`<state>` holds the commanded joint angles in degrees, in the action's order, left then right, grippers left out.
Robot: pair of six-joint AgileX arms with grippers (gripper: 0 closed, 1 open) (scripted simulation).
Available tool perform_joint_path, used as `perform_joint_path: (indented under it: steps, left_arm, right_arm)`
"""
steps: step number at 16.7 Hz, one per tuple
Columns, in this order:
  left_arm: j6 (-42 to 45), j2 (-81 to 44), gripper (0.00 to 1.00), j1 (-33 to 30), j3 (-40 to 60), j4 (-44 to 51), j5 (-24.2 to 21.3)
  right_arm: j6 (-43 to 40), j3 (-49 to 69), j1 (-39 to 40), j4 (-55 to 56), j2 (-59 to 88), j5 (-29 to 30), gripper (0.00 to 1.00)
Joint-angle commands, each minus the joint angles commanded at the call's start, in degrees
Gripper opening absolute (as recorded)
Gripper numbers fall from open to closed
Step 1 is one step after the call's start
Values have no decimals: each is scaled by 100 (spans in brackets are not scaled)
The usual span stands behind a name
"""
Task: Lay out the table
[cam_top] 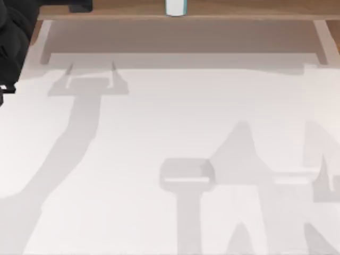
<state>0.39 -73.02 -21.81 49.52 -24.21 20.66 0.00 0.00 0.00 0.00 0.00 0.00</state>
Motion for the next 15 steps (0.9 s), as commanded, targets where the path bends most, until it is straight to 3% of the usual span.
perform_joint_path:
  steps: [8, 15]
  left_arm:
    - [38, -4144, 100, -1214, 2681, -1296, 1112]
    - [25, -5227, 100, -1572, 3541, -1747, 1442]
  right_arm:
    - [0, 0, 0, 0, 0, 0, 100]
    - [0, 0, 0, 0, 0, 0, 100]
